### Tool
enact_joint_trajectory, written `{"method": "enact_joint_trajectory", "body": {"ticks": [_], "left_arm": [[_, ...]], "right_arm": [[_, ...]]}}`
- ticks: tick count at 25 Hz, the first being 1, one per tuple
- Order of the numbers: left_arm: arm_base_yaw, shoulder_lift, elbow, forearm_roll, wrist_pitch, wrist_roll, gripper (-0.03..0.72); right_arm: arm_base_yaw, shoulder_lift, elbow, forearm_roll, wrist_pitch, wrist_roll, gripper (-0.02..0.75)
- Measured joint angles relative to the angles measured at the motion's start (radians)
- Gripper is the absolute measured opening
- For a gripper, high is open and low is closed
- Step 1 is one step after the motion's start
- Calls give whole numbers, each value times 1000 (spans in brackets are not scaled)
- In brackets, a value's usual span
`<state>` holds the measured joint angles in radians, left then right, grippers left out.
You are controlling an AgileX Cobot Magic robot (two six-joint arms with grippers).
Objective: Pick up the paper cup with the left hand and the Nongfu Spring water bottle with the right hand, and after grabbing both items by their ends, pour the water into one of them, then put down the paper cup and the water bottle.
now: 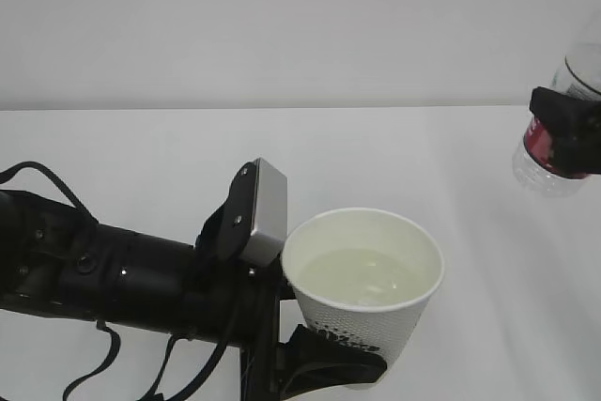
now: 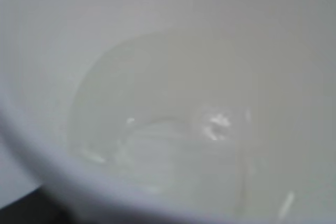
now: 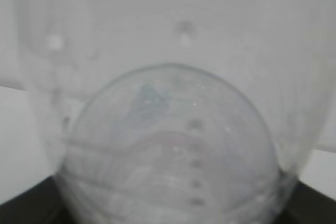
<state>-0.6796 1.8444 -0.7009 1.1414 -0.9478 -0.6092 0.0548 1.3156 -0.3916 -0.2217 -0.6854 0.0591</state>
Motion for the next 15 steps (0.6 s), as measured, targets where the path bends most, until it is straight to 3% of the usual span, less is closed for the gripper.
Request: {"method": "enact_joint_trajectory", "body": {"ticks": [10,15], "left_arm": [[0,0,0,0,0,0,501],[0,0,0,0,0,0,501]], "right_arm": [[0,0,75,193,-37,-122,485],[0,0,82,205,-39,-138,485]]}}
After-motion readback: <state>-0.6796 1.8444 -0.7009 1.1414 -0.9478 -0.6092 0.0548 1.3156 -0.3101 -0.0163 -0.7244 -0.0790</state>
